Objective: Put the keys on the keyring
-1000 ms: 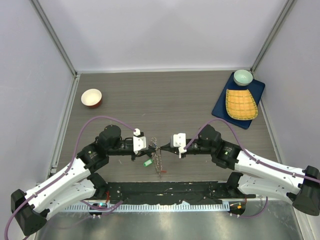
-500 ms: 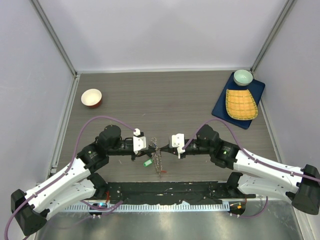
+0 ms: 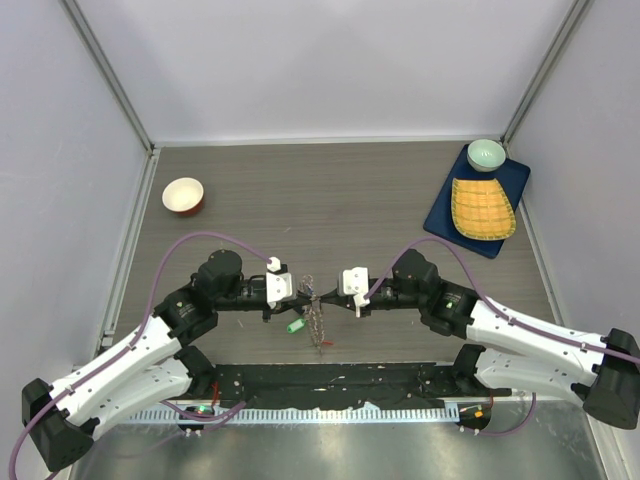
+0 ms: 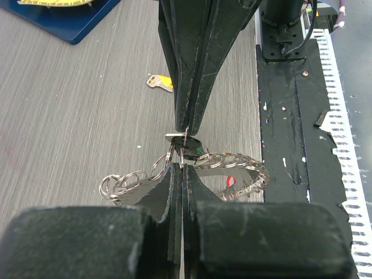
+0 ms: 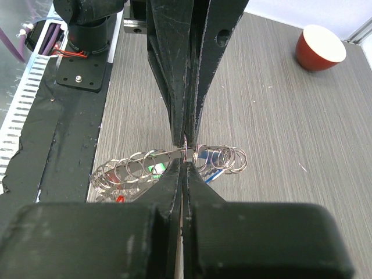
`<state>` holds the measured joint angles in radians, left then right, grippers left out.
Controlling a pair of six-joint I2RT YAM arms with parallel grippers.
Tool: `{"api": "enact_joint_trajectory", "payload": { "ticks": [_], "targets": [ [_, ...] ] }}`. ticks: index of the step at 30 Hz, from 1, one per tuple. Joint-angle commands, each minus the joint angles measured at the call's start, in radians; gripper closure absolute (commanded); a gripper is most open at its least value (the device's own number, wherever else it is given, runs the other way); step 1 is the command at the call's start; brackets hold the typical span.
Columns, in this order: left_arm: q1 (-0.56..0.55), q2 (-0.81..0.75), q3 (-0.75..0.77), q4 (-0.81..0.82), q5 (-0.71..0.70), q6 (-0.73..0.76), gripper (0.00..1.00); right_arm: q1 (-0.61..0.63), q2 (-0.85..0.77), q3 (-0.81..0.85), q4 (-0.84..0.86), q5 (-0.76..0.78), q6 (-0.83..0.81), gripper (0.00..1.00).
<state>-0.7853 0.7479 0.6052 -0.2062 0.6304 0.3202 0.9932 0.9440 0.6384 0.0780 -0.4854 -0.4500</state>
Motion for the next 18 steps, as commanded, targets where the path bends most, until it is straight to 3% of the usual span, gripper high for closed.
{"api": "enact_joint_trajectory", "payload": {
  "ticks": [1, 18],
  "targets": [
    [0.001, -0.010, 0.027, 0.091, 0.026, -0.009, 1.00, 0.005, 0.010, 0.030, 0.040, -0.010, -0.006, 0.99],
    [0.003, -0.010, 0.024, 0.093, 0.023, -0.010, 1.00, 0.005, -0.019, 0.020, 0.046, 0.013, -0.003, 0.99]
  ]
}}
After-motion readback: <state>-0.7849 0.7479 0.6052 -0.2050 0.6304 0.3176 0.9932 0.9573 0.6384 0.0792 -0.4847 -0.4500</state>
